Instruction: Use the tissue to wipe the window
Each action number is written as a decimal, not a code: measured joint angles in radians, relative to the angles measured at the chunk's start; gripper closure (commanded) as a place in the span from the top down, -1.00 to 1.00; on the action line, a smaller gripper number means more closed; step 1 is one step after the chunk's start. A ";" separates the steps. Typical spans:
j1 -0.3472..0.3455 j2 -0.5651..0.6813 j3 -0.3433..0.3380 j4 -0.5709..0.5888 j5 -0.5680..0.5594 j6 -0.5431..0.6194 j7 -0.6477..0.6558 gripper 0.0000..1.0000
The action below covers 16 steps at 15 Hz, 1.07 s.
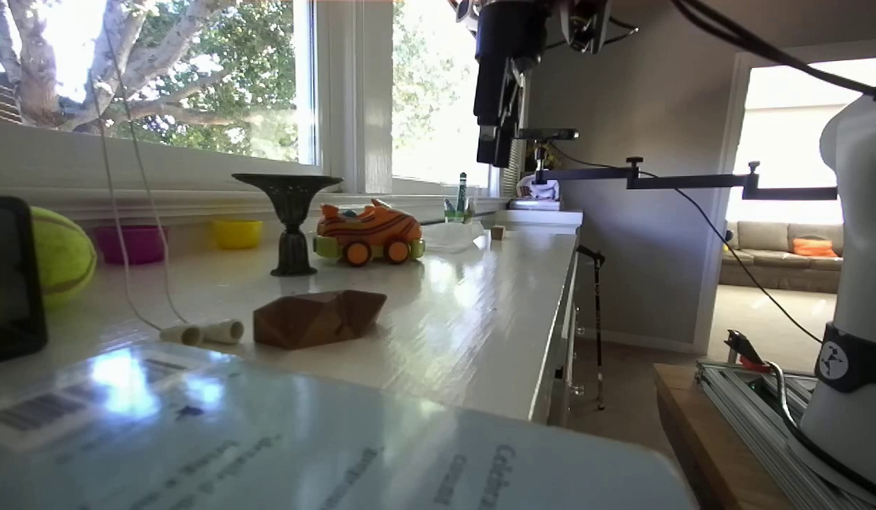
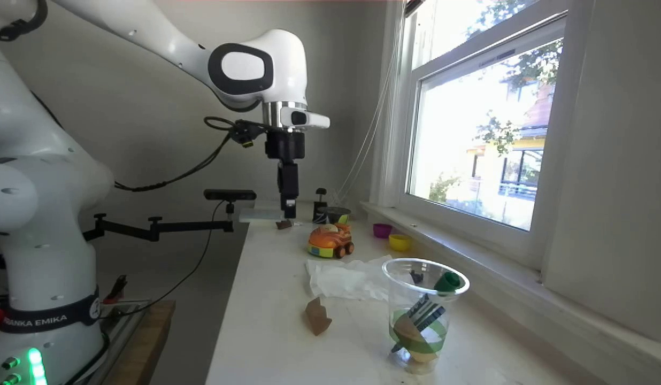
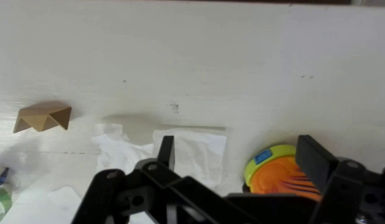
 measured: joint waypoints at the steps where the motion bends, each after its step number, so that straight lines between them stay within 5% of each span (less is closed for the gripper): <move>1: -0.020 0.018 0.005 -0.013 -0.033 0.061 0.032 1.00; 10: -0.203 0.250 0.062 -0.019 -0.284 0.407 0.414 1.00; 12: -0.211 0.308 0.061 0.005 -0.286 0.437 0.483 0.46; 16: -0.200 0.422 0.056 0.055 -0.283 0.497 0.585 -0.11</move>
